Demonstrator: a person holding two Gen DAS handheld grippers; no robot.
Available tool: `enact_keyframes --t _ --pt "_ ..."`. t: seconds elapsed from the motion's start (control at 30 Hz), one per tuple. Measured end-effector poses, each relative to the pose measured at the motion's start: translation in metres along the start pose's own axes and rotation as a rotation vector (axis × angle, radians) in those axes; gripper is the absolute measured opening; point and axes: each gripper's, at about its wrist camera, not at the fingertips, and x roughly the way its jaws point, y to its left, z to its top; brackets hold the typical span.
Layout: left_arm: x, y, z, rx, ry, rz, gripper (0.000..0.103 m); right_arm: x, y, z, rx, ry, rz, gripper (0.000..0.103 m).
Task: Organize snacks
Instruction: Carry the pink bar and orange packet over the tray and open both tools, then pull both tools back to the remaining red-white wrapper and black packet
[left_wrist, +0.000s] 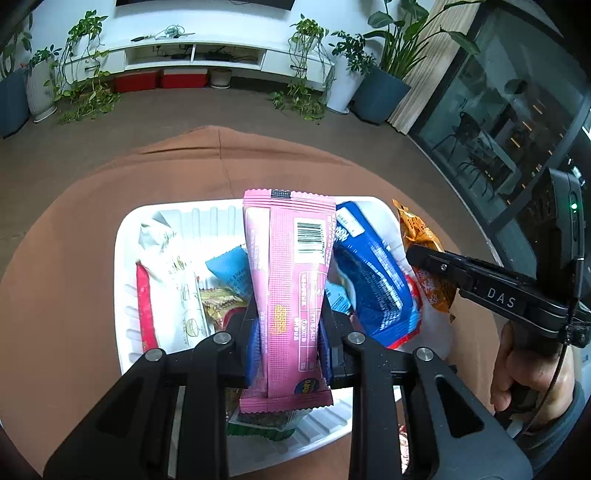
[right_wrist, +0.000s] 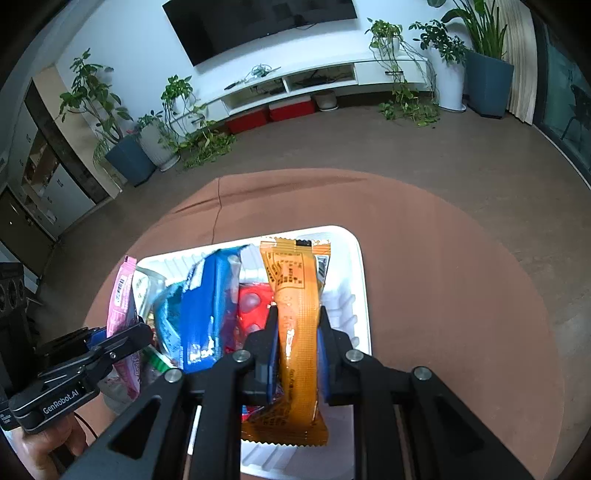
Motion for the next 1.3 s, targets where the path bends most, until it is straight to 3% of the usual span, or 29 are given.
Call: enact_keyframes --t 0.43,0.53,0.6,0.67,0.9,1.03,1.13,1.3 --pt "0.029 -0.005 -0.012 -0.004 0.008 0.003 0.026 0.012 -0.012 -0.015 0.003 0.032 -0.019 0.022" --pt "0.029 -0.001 -0.011 0.001 0.015 0.007 0.031 0.012 -0.012 -0.015 0.001 0.031 -0.021 0.022" --pt "0.031 -0.001 -0.013 -0.002 0.019 0.013 0.048 0.012 -0.013 -0.016 0.003 0.031 -0.021 0.025" --pt "0.032 0.0 -0.014 -0.003 0.016 0.016 0.053 0.012 -0.015 -0.017 0.013 0.03 -0.014 0.032" --pt "0.03 0.002 -0.015 0.004 0.01 0.02 0.054 0.006 -0.017 -0.019 0.015 0.017 -0.001 0.036" --pt "0.025 0.003 -0.018 0.001 0.002 0.025 0.06 -0.001 -0.016 -0.02 0.015 0.0 0.011 0.046" --pt "0.021 0.004 -0.019 0.001 -0.002 0.028 0.063 -0.009 -0.016 -0.02 0.02 -0.03 0.002 0.064" --pt "0.02 0.0 -0.02 0.002 -0.012 0.029 0.066 -0.013 -0.019 -0.019 0.034 -0.036 0.004 0.066"
